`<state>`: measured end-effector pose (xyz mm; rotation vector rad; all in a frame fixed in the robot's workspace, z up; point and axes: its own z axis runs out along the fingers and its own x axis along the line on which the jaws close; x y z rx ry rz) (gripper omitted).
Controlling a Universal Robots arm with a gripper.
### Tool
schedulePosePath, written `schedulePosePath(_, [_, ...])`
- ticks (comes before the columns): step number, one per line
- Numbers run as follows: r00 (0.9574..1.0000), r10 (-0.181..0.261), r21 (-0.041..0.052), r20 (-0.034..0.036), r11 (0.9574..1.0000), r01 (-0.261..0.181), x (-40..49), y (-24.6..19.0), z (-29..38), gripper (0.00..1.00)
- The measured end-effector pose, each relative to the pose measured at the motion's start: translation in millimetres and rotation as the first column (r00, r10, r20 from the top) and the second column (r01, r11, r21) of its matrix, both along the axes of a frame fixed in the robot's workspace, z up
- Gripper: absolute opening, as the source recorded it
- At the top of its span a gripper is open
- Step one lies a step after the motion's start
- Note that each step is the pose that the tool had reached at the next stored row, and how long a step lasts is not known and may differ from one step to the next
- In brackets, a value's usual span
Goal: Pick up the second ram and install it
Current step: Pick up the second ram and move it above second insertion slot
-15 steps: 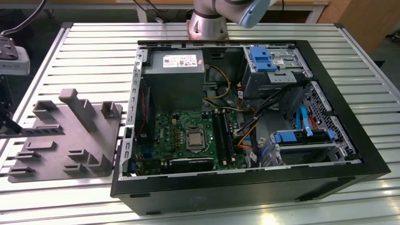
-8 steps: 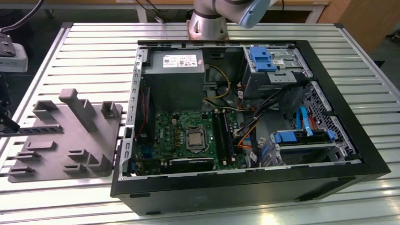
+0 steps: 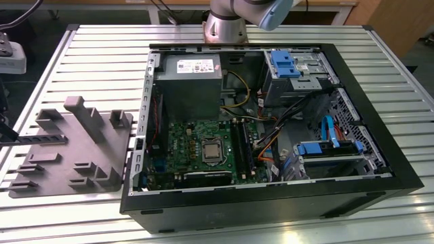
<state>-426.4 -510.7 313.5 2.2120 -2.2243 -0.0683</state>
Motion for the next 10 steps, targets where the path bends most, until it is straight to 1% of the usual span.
schedulePosePath(10, [1.0, 0.0, 0.0, 0.0001, 1.0, 0.0, 0.0, 0.0, 12.0, 0.11])
